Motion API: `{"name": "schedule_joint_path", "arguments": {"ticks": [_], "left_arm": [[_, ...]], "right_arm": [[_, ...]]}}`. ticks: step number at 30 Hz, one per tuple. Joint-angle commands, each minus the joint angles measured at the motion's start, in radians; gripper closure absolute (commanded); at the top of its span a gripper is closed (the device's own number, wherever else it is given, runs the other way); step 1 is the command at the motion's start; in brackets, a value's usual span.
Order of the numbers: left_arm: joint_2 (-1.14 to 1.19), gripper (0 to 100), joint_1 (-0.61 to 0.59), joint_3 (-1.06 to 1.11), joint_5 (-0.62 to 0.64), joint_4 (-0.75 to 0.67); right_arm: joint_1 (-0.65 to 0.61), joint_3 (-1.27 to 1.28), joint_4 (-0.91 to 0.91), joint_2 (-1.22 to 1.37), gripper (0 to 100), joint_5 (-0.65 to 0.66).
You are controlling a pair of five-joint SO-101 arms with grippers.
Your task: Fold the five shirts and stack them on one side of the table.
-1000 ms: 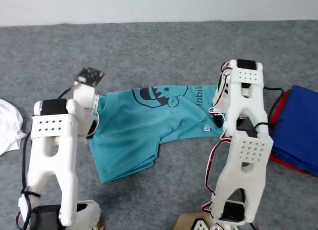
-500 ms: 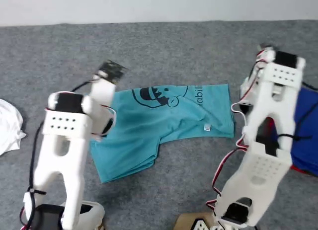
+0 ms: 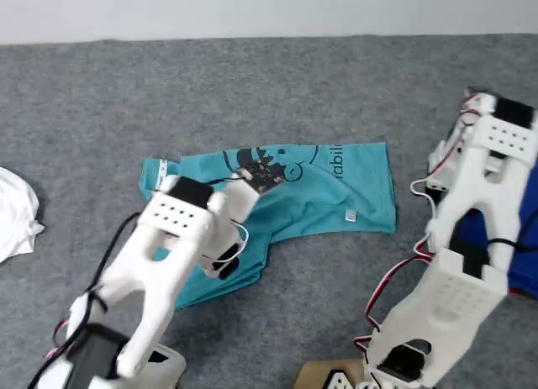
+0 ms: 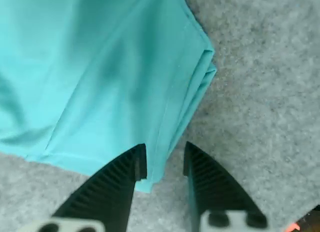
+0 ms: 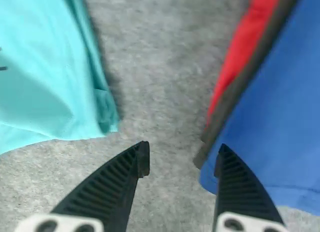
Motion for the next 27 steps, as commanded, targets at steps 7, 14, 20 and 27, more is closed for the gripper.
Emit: {"name": "schedule_joint_path", "arguments": {"ticks": [7, 14, 20, 27], "left_arm": [[0.169, 86, 0.075, -0.05, -0.038, -0.104], [0.298, 91, 0.071, -0.051, -0.091, -0.146], [0.308, 99, 0.071, -0.05, -0.192, -0.048], [0.308, 100, -0.023, -0.051, -0.29, 0.043]], "right_arm": [[0.09, 0.017, 0.041, -0.12, 77.9, 0.011], [0.084, 0.089, 0.039, -0.183, 77.9, 0.011], [0.076, 0.109, 0.038, -0.186, 77.9, 0.011], [-0.007, 0.107, 0.036, -0.185, 77.9, 0.011]]}}
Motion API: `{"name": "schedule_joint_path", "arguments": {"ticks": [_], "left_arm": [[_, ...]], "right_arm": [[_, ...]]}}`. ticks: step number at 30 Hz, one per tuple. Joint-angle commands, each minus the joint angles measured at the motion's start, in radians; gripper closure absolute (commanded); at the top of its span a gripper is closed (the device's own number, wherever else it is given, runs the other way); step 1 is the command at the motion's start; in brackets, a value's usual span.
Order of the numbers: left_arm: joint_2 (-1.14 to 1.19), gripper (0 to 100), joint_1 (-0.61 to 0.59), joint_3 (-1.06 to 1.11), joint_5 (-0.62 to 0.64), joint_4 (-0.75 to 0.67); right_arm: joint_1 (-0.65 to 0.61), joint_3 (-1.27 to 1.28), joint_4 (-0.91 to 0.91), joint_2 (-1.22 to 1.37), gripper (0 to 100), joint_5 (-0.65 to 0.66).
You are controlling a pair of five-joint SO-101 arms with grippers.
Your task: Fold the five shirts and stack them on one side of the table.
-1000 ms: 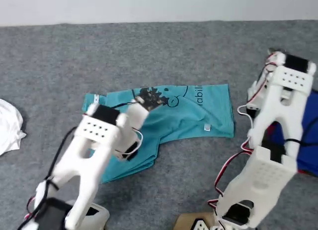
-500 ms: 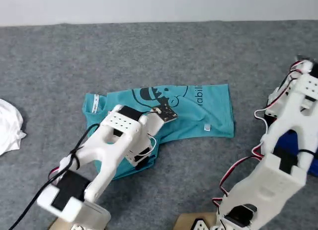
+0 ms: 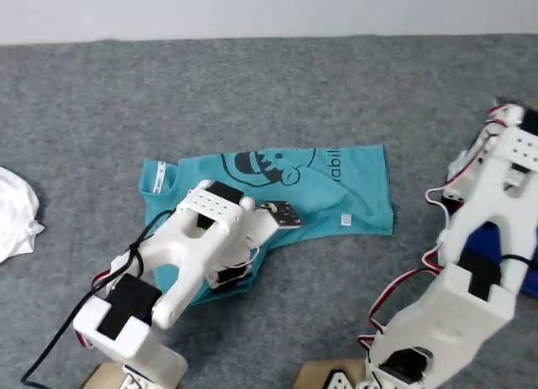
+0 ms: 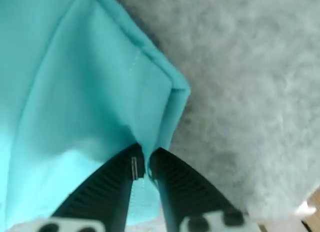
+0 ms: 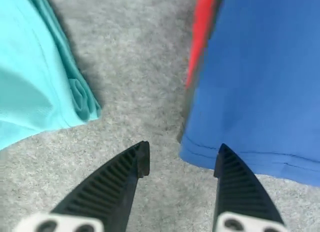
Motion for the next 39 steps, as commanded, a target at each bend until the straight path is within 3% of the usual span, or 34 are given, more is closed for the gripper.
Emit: {"name": "schedule_joint_path", "arguments": {"ticks": [1, 6, 15, 25, 34, 39], "left_arm": [[0.0, 100, -0.074, -0.025, -0.057, 0.052], [0.0, 100, -0.141, -0.028, -0.101, 0.071], [-0.003, 99, -0.137, -0.03, -0.097, 0.071], [-0.204, 91, -0.135, -0.019, -0.075, 0.071], [-0.207, 91, -0.103, 0.042, -0.069, 0.017], [-0.209, 91, -0.028, 0.071, -0.021, -0.002]], "right_arm": [[-0.044, -0.006, 0.036, -0.059, 77.9, 0.011], [-0.097, -0.006, 0.036, -0.059, 77.9, 0.011], [-0.292, -0.006, 0.039, -0.065, 77.9, 0.051], [-0.297, -0.005, 0.039, -0.061, 77.9, 0.064], [-0.294, -0.005, 0.039, -0.059, 77.9, 0.064], [-0.294, -0.005, 0.039, -0.059, 77.9, 0.064]]}}
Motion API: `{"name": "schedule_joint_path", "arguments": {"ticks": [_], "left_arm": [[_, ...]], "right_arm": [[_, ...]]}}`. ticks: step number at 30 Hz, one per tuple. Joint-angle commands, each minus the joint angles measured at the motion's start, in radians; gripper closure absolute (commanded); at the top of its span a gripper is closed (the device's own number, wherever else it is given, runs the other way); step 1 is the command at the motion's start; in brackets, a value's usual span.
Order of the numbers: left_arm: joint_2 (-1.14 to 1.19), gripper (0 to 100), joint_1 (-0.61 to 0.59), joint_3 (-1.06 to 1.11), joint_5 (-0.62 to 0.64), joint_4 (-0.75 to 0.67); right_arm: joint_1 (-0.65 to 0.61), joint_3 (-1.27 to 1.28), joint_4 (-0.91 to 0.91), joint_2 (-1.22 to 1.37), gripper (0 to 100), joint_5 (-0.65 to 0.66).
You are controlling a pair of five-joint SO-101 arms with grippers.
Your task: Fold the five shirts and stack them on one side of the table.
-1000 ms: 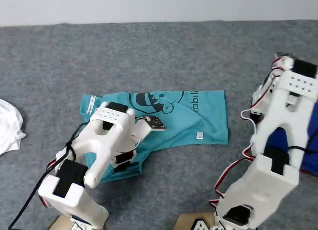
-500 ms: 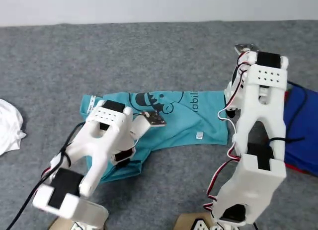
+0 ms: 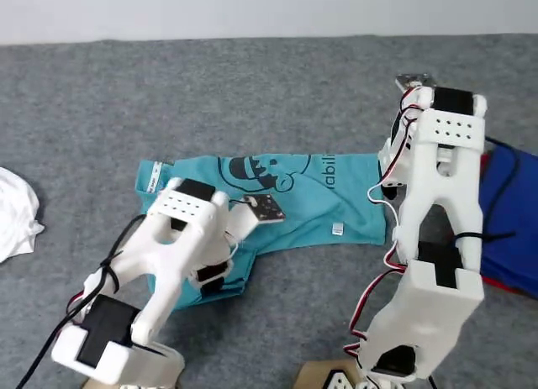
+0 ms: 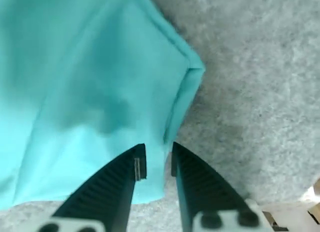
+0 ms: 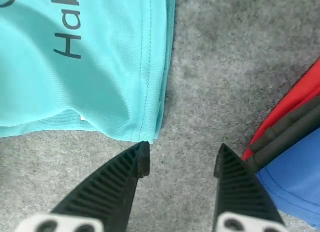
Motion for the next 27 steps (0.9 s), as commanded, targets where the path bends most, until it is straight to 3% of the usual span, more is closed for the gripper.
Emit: {"name": "schedule_joint_path", "arguments": {"ticks": [1, 27], "left_arm": [[-0.041, 91, 0.057, -0.001, 0.063, -0.031], [-0.038, 100, 0.075, 0.008, 0.078, -0.052]], "right_arm": [[-0.004, -0.005, 0.039, -0.059, 77.9, 0.011], [-0.004, -0.005, 0.039, -0.065, 77.9, 0.009]]}}
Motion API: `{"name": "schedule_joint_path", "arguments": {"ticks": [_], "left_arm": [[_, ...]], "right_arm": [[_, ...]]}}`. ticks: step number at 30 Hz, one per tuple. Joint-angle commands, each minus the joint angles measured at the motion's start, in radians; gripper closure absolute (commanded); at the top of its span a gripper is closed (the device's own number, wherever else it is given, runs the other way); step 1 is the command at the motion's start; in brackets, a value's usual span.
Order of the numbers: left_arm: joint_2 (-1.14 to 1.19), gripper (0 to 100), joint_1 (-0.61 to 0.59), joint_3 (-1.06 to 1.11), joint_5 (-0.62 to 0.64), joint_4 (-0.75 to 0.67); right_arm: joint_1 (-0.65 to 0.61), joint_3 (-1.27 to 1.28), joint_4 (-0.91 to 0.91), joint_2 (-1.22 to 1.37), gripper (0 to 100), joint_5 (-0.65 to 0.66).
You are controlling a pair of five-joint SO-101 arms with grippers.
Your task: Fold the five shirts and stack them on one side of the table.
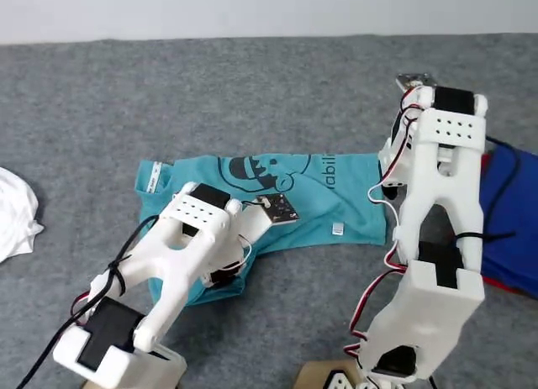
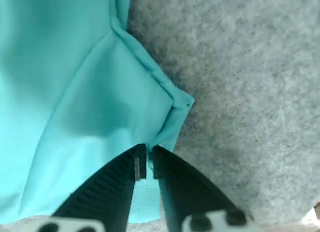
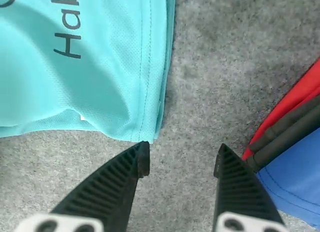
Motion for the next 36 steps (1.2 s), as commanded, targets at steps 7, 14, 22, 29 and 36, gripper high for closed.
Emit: {"name": "schedule_joint_path", "arguments": {"ticks": [7, 14, 22, 29, 36], "left_arm": [[-0.046, 100, 0.006, 0.018, -0.075, 0.137], [-0.048, 100, 0.006, 0.015, -0.118, 0.207], [-0.048, 100, -0.021, 0.015, -0.112, 0.212], [-0.048, 99, -0.101, 0.013, -0.11, 0.204], [-0.048, 94, -0.101, -0.051, -0.035, 0.193]], "right_arm": [[-0.004, -0.005, 0.039, -0.065, 77.9, 0.011], [-0.004, -0.005, 0.039, -0.065, 77.9, 0.011], [-0.004, -0.005, 0.039, -0.065, 77.9, 0.015], [-0.008, -0.005, 0.039, -0.064, 77.9, 0.052], [-0.071, -0.006, 0.038, -0.059, 77.9, 0.046]]}}
